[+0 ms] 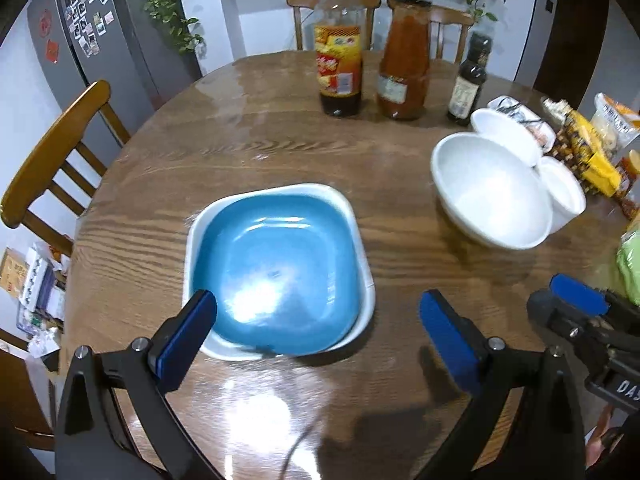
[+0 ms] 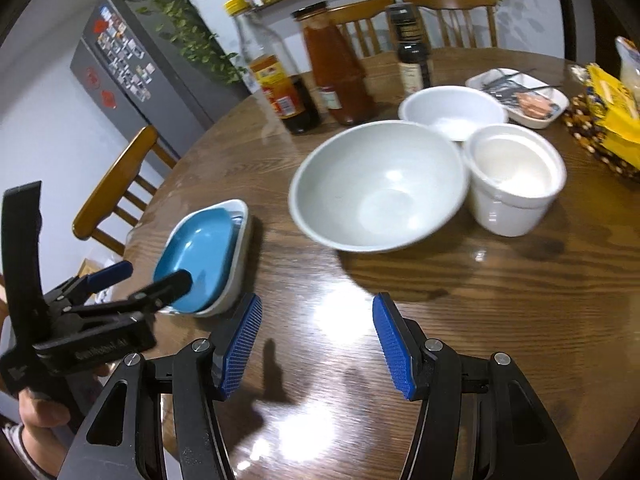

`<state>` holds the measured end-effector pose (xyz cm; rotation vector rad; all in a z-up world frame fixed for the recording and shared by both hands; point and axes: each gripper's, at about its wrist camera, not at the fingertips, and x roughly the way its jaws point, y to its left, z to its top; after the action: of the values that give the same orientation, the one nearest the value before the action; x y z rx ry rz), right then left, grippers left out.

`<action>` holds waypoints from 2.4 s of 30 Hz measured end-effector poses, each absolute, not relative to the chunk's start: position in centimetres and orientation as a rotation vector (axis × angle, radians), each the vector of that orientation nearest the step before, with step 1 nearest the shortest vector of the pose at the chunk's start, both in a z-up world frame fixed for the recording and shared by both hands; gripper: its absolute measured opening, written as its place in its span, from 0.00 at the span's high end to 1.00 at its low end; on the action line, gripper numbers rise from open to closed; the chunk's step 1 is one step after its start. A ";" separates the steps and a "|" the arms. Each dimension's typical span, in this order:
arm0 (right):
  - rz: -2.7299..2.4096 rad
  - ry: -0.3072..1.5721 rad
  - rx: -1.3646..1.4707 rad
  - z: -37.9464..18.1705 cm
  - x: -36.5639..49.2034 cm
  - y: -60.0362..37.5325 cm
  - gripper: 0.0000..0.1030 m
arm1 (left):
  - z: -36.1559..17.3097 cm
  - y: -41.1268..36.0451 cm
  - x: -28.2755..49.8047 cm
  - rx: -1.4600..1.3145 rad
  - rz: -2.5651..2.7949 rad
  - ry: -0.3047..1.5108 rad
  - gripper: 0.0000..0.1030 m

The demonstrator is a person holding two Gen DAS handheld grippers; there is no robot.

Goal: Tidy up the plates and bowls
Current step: 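Move both grippers to the rim of the large white bowl, then grasp the large white bowl rim with both grippers and slide it toward the plate stack, then open both grippers and release the large white bowl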

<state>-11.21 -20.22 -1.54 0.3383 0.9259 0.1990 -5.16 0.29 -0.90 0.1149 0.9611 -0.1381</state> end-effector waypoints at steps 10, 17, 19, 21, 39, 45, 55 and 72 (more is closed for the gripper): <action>0.091 0.920 0.409 -1.2 -12.2 -26.9 0.43 | -0.8 -4.1 -3.7 0.073 -0.230 0.990 0.01; 0.050 0.939 0.483 -1.4 -11.3 -29.7 0.43 | -1.2 -6.9 -1.1 0.061 -0.261 1.004 0.03; 0.063 0.948 0.495 -1.5 -10.7 -29.7 0.43 | -1.5 -7.6 -0.2 0.072 -0.262 1.010 0.07; 0.078 0.965 0.513 -1.8 -9.7 -29.6 0.43 | -2.0 -8.3 0.7 0.082 -0.268 1.026 0.18; 0.131 1.066 0.568 -5.2 -3.5 -28.2 0.74 | -4.9 -9.6 3.7 0.114 -0.324 1.132 0.82; 0.172 1.073 0.524 -4.2 -4.3 -26.9 0.77 | -4.1 -8.6 1.6 0.152 -0.310 1.103 0.85; 0.231 1.156 0.498 -4.0 -7.6 -24.0 0.77 | -4.4 -6.3 -2.3 0.140 -0.280 1.134 0.84; 0.104 1.066 0.406 -2.0 -9.2 -24.7 0.63 | -2.0 -5.5 -3.5 0.151 -0.244 0.992 0.37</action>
<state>-9.19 -24.65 -1.98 0.4060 1.0662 0.1036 -3.53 -5.53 -2.00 0.1506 0.9924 -0.2443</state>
